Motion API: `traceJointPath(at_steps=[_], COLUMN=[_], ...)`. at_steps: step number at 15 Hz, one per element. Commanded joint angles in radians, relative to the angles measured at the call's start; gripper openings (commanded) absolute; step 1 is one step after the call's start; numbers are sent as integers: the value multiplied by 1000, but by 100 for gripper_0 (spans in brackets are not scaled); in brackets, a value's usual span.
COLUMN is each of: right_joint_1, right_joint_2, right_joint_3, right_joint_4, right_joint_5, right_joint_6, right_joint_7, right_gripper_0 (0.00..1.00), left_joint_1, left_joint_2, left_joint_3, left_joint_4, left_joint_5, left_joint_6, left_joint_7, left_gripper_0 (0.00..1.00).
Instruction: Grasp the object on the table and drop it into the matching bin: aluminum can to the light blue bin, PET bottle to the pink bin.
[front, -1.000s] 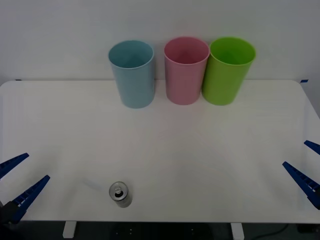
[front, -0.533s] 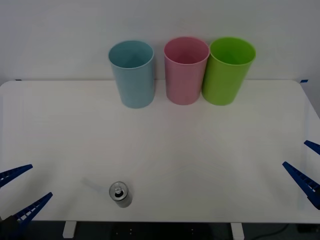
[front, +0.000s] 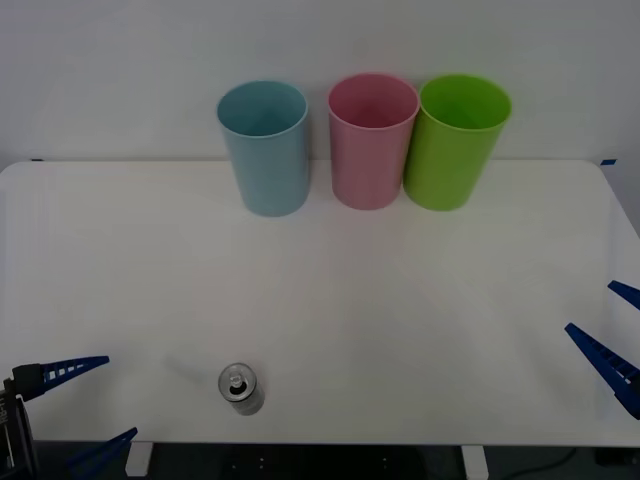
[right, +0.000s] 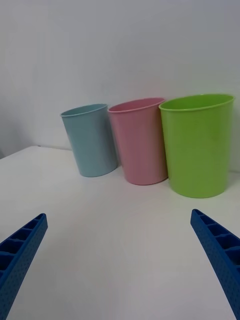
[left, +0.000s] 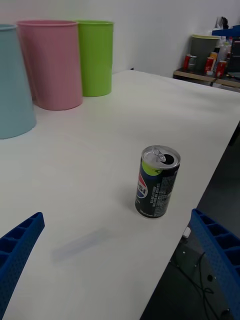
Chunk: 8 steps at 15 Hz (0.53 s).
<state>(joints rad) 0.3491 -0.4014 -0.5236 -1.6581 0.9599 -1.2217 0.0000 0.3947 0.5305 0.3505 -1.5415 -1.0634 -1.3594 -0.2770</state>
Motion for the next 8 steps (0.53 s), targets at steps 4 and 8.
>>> traceJointPath(at_steps=[4,8], right_joint_1=[0,0], right_joint_2=[0,0], right_joint_3=[0,0], right_joint_4=[0,0], right_joint_5=[0,0], right_joint_6=[0,0], right_joint_7=[0,0], right_gripper_0=[100,100], left_joint_1=[-122,-155], left_joint_2=[5,3], left_joint_3=[-103,-171], left_joint_4=[186,222], left_joint_5=[-18,-30], left_joint_6=[-32,-30], left_joint_7=[-129,-140], left_gripper_0=[100,100])
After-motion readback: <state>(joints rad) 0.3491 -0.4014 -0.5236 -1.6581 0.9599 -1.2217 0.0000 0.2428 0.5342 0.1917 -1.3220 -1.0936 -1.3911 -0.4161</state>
